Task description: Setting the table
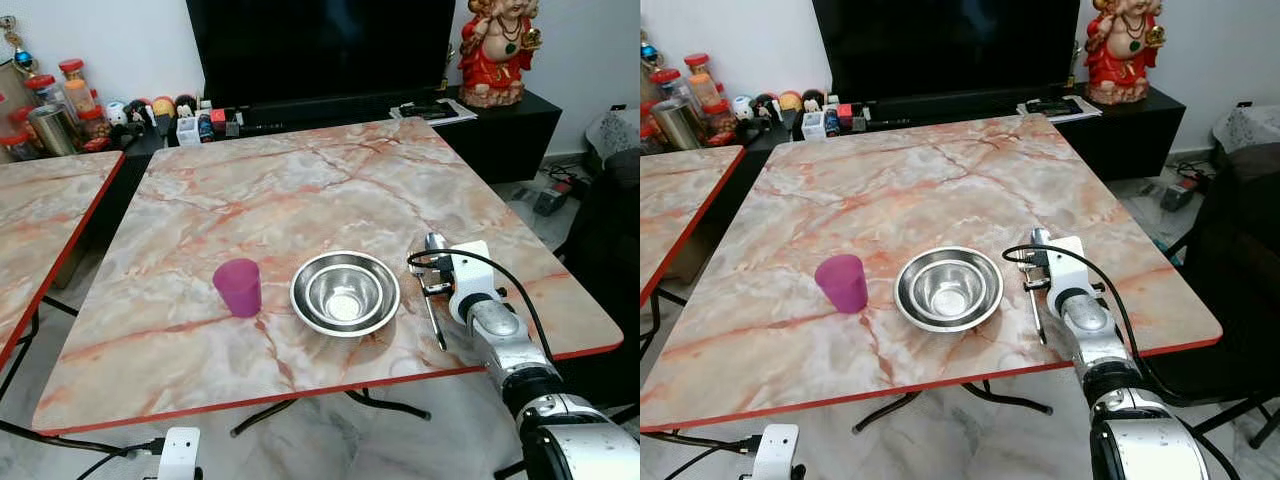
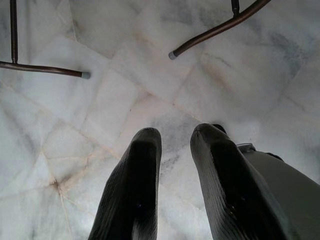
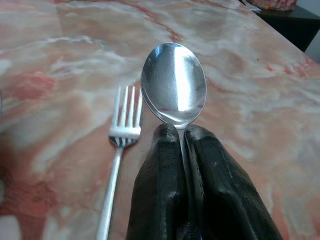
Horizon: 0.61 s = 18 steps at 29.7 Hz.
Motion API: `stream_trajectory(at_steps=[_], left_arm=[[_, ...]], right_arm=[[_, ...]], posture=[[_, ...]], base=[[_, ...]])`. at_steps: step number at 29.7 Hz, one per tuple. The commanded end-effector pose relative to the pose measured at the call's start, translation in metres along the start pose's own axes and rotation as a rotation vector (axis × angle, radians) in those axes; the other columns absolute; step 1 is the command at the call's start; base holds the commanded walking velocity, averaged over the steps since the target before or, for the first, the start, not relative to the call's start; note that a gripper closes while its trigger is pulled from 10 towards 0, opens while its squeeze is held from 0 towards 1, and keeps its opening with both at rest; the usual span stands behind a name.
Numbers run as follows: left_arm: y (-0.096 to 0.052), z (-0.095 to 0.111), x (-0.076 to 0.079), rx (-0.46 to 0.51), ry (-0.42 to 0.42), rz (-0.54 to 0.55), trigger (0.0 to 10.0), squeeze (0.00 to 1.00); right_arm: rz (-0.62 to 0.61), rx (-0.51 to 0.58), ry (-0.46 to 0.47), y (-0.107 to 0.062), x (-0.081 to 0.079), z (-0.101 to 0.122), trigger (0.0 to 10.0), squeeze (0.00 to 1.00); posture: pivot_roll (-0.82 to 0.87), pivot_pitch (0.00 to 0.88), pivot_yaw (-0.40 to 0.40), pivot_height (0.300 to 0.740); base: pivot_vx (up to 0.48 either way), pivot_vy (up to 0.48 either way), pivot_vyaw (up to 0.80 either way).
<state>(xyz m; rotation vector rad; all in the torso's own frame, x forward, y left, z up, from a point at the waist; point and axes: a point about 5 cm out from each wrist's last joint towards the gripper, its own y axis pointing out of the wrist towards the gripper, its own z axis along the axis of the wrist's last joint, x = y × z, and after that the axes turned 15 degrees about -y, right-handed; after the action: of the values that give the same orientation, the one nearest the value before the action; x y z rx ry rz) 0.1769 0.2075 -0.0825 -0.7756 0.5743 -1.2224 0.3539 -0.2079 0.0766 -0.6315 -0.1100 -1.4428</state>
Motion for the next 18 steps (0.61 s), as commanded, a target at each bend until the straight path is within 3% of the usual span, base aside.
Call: stream_trajectory(at_steps=[1,18], left_arm=[[-0.0003,-0.0012,-0.0026,-0.008,0.018,0.003,10.0,0.0],[-0.0013,-0.0043,-0.0059,-0.015,0.018,0.011,10.0,0.0]], right_arm=[[-0.01,-0.004,-0.005,0.0018,0.0055,0.0043,10.0,0.0],[0.03,-0.014,0.028,0.0034,0.0052,0.0044,10.0,0.0]], posture=[[-0.03,0.0,0.068,0.74],[-0.01,0.0,0.068,0.74]], base=[[0.0,0.0,0.0],[0.0,0.0,0.0]])
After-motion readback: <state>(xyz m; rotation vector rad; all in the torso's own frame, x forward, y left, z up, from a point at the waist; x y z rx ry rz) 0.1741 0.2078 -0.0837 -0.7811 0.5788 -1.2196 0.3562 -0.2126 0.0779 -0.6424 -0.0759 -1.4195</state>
